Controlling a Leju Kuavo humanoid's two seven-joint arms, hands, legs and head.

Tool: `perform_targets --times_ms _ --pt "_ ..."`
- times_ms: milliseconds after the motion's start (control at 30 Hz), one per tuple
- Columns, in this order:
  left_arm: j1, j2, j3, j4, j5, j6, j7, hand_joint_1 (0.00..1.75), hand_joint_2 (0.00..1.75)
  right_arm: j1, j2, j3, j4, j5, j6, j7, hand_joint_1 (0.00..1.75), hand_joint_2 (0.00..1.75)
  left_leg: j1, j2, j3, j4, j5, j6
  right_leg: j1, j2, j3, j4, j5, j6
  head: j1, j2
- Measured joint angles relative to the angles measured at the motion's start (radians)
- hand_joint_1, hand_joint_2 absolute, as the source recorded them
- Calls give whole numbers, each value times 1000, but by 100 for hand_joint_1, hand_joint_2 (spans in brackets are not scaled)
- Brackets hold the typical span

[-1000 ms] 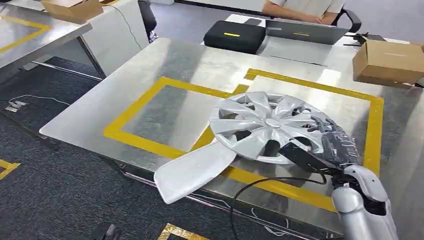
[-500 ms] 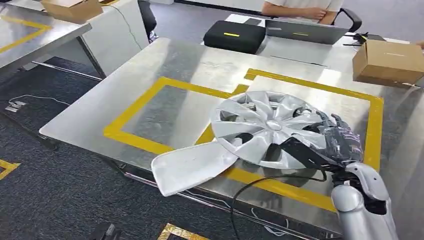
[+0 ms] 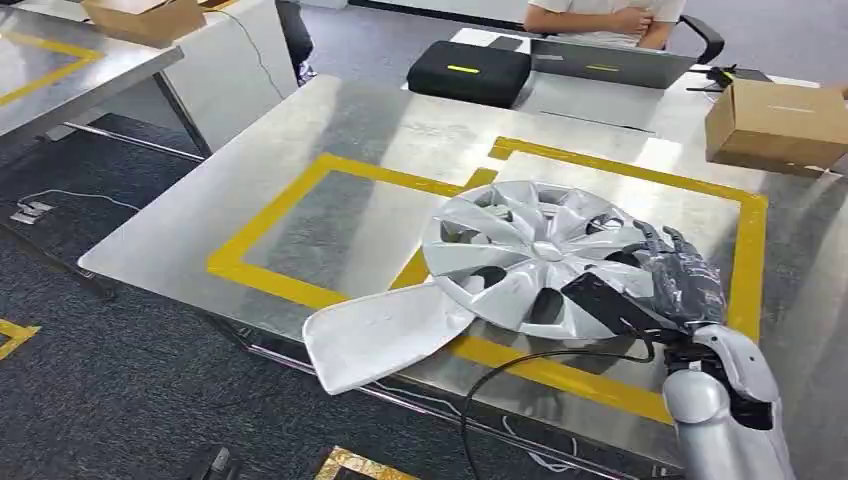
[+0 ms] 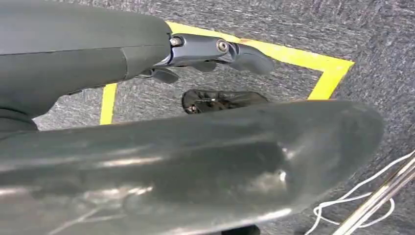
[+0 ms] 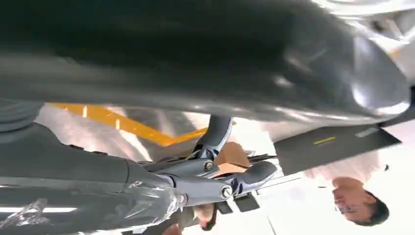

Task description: Take the parts from the cabinet and place them on the table.

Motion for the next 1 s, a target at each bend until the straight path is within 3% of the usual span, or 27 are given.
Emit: perform_targets --times_ms 233,433,633,800,1000 --pt "1 -5 6 -4 14 13 0 0 0 33 53 -89 -128 -327 -11 -100 0 0 0 0 -1 0 0 0 0 -1 -1 0 0 0 0 0" --pt "4 -13 8 -10 21 10 -1 0 0 87 66 -238 -319 -429 -69 -127 0 0 -1 -1 -2 0 0 0 -2 -1 -2 0 0 0 0 0" --pt "11 -18 8 -21 22 -5 -1 0 0 149 69 -419 -479 -547 -109 -162 0 0 -3 -1 -3 0 0 1 -3 -1 -3 0 0 0 0 0" --pt "18 -21 8 -27 0 -18 -8 0 0 201 110 -580 -601 -705 -187 -232 0 0 -3 -1 -3 -1 -1 1 -3 -1 -4 0 -1 1 0 0" --pt "27 -38 8 -52 -1 5 -15 0 0 289 142 -816 -669 -838 -148 -277 0 0 -3 -1 -2 -2 -1 1 -4 -1 -4 -1 -1 1 0 0"
